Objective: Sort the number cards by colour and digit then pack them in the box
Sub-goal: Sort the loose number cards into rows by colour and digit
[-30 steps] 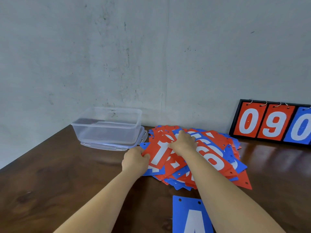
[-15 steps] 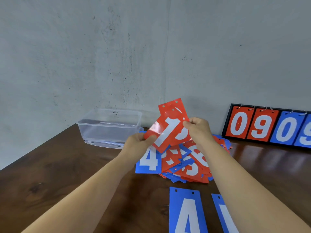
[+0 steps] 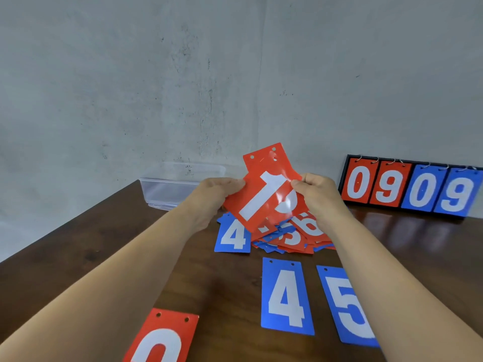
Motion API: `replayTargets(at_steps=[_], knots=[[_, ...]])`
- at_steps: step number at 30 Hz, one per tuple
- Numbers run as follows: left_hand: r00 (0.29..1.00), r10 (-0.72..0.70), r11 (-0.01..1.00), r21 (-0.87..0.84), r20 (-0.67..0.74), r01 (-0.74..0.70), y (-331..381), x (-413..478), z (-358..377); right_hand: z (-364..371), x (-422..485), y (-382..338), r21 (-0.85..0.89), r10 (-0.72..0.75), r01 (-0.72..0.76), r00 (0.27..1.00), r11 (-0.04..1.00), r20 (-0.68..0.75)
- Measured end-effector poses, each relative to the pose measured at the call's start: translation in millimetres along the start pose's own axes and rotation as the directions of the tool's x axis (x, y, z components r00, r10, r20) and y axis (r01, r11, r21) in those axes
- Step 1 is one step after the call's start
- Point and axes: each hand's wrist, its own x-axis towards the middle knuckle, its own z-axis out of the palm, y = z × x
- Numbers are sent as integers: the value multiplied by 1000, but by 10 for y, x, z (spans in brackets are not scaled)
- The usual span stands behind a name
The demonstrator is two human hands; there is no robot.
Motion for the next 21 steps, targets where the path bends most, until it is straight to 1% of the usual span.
replayTargets(at_steps=[3,4,5,7,9,12,15,18,21], knots=[[998,-3,998,-56,60,6,-8,-136,-40,30,-160,-14,41,-19,13,991,999,136],[999,-2,999,-54,40,5,-10,-194,-29,83,-217,-21,62,-32,22,986,998,167],[1000,8,999,-49,-12,-8,-26,-240,-31,149,-264,-18,95,-39,23,985,995,168],[993,34,997,-65,-117,-42,-51,-335,-69,299,-384,-12,172,-34,12,992,985,122],[985,35,995,-86,-167,-50,-56,-451,-146,464,-530,7,155,-15,-1,995,988,99],[984,34,996,-77,-176,-48,-62,-615,-327,712,-731,23,47,-24,19,993,999,112],[982,37,993,-104,-187,-57,-72,-728,-571,916,-872,-22,11,-38,38,998,999,56],[980,22,992,-118,-196,-46,-100,-813,-812,1097,-986,-84,13,1,-2,999,1000,36],[975,25,994,-100,-223,-49,-140,-904,-1109,1260,-1123,-140,20,73,-74,997,997,30]])
